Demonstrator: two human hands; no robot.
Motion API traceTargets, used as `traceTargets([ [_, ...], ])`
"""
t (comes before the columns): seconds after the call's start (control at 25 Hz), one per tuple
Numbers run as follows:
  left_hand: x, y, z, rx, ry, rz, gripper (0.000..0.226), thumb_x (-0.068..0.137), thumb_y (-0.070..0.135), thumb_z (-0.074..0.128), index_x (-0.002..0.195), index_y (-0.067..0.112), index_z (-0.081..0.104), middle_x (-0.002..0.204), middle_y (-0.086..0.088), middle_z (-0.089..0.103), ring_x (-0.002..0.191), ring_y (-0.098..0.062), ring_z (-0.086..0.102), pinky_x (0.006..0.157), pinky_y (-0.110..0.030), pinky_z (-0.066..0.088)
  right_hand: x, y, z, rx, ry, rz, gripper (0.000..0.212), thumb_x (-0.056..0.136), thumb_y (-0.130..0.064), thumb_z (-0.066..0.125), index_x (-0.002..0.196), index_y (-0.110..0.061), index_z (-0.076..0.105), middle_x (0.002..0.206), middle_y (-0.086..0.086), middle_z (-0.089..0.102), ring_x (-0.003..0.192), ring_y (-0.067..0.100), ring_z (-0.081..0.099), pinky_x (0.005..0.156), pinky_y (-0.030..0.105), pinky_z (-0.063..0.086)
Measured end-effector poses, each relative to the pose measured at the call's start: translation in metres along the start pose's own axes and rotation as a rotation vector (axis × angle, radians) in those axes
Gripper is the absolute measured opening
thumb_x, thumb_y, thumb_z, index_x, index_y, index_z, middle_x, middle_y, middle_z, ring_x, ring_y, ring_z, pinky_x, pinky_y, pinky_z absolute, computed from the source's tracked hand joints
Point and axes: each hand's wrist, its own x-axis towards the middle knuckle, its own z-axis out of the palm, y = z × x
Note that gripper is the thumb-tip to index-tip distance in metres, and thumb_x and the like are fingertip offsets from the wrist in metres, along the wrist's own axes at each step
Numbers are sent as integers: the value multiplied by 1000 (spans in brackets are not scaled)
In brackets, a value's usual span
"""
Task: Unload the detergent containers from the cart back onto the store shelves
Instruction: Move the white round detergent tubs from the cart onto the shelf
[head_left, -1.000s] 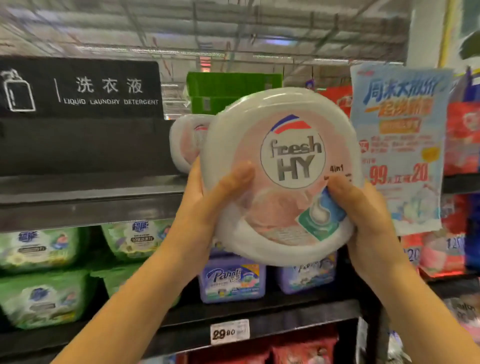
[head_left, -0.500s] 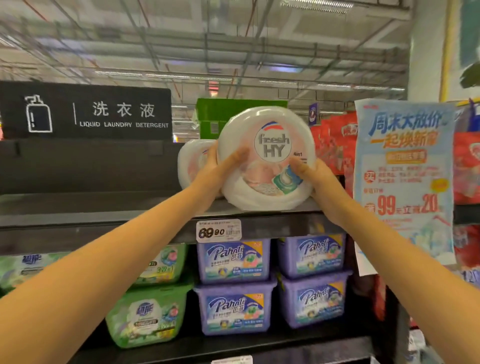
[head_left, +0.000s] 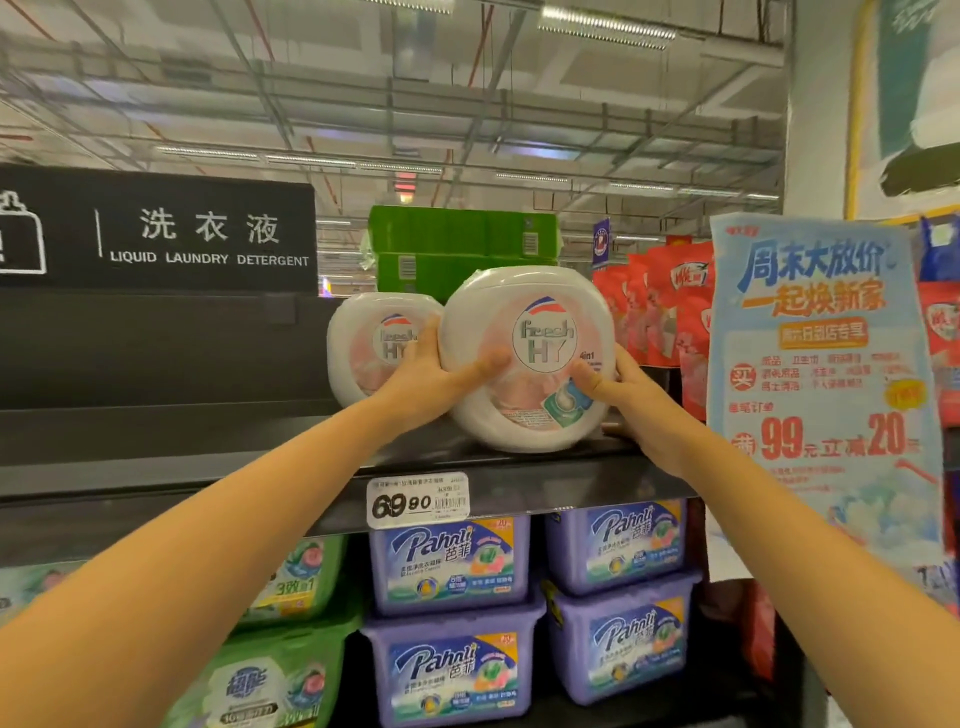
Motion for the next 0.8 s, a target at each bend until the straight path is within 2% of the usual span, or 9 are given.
traceTargets([
  [0.08, 3, -3, 7, 71, 126, -13, 107, 48, 90, 55, 133, 27, 35, 105, 10, 57, 99, -18, 60, 90, -40, 49, 8, 2, 0, -9, 55, 47, 50, 82, -34, 67, 127, -28, 48, 123, 2, 64, 95, 10, 68, 66, 20, 55],
  [0.16, 8, -7, 16, 122, 198, -69, 109, 48, 88, 54, 131, 21, 35, 109, 1, 61, 98, -22, 61, 89, -44, 50, 19, 5, 1, -89, 131, 84, 60, 86, -32, 67, 139, -27, 37, 125, 3, 60, 99, 13, 63, 67, 24, 52],
  [0.24, 18, -10, 25, 190, 216, -109, 99, 57, 85, 57, 127, 17, 40, 115, -4, 62, 102, -25, 62, 89, -46, 51, 32, 8, -2, -190, 183, 91, 73, 89, -30, 66, 145, -30, 20, 119, 2, 57, 91, 9, 59, 58, 20, 47],
  [0.36, 37, -10, 33, 334, 278, -107, 84, 68, 77, 60, 120, 12, 52, 114, -8, 62, 100, -25, 59, 79, -38, 48, 52, 13, -5, -236, 231, 119, 76, 87, -26, 69, 144, -28, 18, 120, 4, 54, 89, 11, 57, 53, 20, 43],
  [0.44, 49, -13, 39, 354, 271, -74, 78, 74, 66, 65, 125, 7, 52, 117, -12, 61, 99, -25, 57, 74, -34, 43, 64, 19, -5, -229, 283, 135, 75, 86, -23, 71, 144, -26, 22, 126, 6, 52, 101, 18, 55, 60, 25, 45],
  [0.52, 56, -19, 45, 314, 177, -37, 87, 76, 50, 74, 140, 9, 35, 125, -14, 59, 109, -30, 58, 81, -37, 46, 77, 29, -4, -221, 333, 130, 76, 86, -22, 71, 146, -25, 24, 132, 9, 52, 114, 25, 54, 76, 35, 51],
  [0.6, 61, -25, 50, 296, 124, -35, 99, 72, 39, 82, 146, 12, 22, 130, -15, 56, 115, -33, 56, 90, -40, 47, 88, 37, -6, -251, 339, 131, 77, 87, -21, 70, 149, -24, 24, 137, 11, 49, 123, 28, 51, 92, 44, 48],
  [0.68, 69, -29, 48, 367, 196, -37, 96, 66, 42, 84, 141, 16, 31, 129, -11, 57, 114, -31, 57, 87, -41, 48, 99, 40, -8, -274, 317, 152, 78, 86, -21, 70, 149, -24, 24, 139, 11, 49, 125, 29, 50, 97, 48, 47],
  [0.8, 80, -34, 42, 648, 278, 33, 85, 66, 58, 78, 133, 17, 44, 124, -6, 58, 108, -25, 59, 77, -37, 49, 114, 41, -8, -362, 302, 192, 77, 86, -22, 70, 148, -23, 24, 139, 9, 49, 125, 30, 50, 99, 52, 47],
])
